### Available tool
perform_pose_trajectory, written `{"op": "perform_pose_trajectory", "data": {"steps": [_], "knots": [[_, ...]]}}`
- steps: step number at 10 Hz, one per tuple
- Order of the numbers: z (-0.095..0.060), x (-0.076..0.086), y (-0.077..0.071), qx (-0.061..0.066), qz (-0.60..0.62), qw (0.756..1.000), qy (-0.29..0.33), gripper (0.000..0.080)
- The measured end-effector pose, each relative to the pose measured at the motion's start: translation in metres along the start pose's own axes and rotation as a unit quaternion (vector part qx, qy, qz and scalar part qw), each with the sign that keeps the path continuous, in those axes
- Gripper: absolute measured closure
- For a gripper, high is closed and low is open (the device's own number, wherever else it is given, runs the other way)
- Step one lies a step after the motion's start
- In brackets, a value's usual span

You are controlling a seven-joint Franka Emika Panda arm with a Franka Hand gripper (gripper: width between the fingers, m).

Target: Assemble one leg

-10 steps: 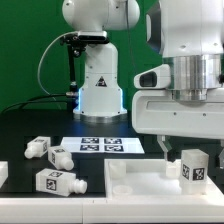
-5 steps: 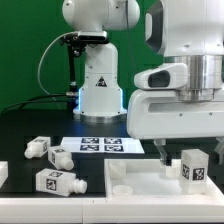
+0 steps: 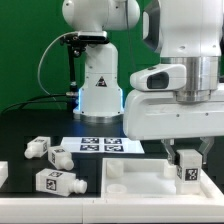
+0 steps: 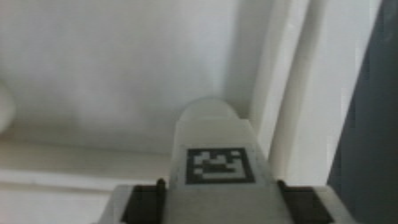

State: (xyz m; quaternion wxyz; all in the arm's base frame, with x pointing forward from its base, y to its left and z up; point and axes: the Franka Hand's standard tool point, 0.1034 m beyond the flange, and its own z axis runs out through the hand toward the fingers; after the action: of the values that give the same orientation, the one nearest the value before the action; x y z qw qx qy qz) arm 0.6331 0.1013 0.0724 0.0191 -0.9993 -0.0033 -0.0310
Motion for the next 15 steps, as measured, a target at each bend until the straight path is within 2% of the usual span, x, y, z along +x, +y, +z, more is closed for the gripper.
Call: {"op": "perform_pose_trajectory", "data": {"steps": [2,4,8,10,11,12,13,14,15], "knots": [[0.000,0.000,-0.001,0.000,0.051,0.999,0.000,0.0515],[0.001,0.000,-0.005,-0.001,0.200,0.980,0.006,0.0515],[0.000,-0.003,0.015,-0.014,0.362,0.932,0.001,0.0507],[-0.001,-0.004,0.020,-0.020,0.394,0.919,0.003,0.0507],[-0.001,-0.004,0.020,-0.020,0.385,0.923,0.002,0.0502],[0.000,-0.004,0.020,-0.020,0.385,0.923,0.003,0.0433],[0.000,-0.004,0.020,-0.020,0.385,0.923,0.003,0.0276],[-0.004,-0.002,0.017,-0.017,0.381,0.925,0.004,0.0276],[-0.017,0.000,0.011,-0.011,0.378,0.926,0.008,0.0176]]}}
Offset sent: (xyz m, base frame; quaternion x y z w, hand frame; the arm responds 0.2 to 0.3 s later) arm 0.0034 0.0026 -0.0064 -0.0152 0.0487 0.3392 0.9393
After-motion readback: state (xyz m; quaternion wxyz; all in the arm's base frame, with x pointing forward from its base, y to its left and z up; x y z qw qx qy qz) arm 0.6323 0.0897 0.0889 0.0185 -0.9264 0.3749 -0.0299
